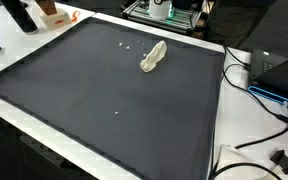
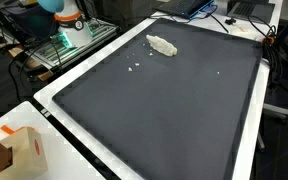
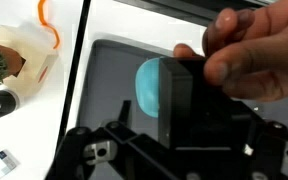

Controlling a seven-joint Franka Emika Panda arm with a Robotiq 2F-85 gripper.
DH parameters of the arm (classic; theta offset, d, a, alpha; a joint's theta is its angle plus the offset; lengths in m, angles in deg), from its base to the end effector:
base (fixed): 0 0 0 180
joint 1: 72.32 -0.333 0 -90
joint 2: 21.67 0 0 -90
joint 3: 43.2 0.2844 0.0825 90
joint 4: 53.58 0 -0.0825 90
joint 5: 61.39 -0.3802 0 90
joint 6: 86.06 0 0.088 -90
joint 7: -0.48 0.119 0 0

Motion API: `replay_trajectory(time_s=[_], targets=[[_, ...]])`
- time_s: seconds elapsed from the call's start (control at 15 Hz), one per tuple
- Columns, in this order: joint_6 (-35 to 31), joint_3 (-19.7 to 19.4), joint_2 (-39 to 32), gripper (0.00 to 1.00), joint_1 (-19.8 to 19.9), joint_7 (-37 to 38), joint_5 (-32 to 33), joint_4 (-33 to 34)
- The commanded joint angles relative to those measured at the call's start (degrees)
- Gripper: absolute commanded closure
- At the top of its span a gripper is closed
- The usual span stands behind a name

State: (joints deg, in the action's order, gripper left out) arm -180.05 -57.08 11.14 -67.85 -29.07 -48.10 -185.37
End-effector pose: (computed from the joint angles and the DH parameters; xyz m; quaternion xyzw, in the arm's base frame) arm 0.3550 -0.1539 0.5056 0.9887 0.1329 -0.0645 0.0271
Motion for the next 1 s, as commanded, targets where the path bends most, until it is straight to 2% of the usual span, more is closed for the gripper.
replay_trajectory(time_s=[0.0, 0.07, 0.13, 0.2, 0.4, 0.6, 0.8, 0.87, 0.93], targets=[[0.2, -0.2, 0.0, 0.0, -0.3, 0.1, 0.1, 0.1], [0.2, -0.2, 0.0, 0.0, -0.3, 0.0, 0.0, 0.2], [-0.1, -0.2, 0.1, 0.06, -0.2, 0.4, 0.0, 0.1], [-0.4, -0.4, 0.2, 0.25, -0.3, 0.3, -0.5, 0.1], [-0.8, -0.4, 0.4, 0.51, -0.3, 0.1, -0.4, 0.0], [-1.3, -0.2, 0.4, 0.73, -0.3, 0.3, -0.1, 0.0], [-2.2, -0.2, 0.6, 0.75, -0.2, 0.3, 0.0, 0.0], [-1.3, -0.1, 0.0, 0.5, -0.3, 0.1, 0.0, 0.5], [-1.3, -0.1, 0.0, 0.5, -0.3, 0.1, 0.0, 0.6]])
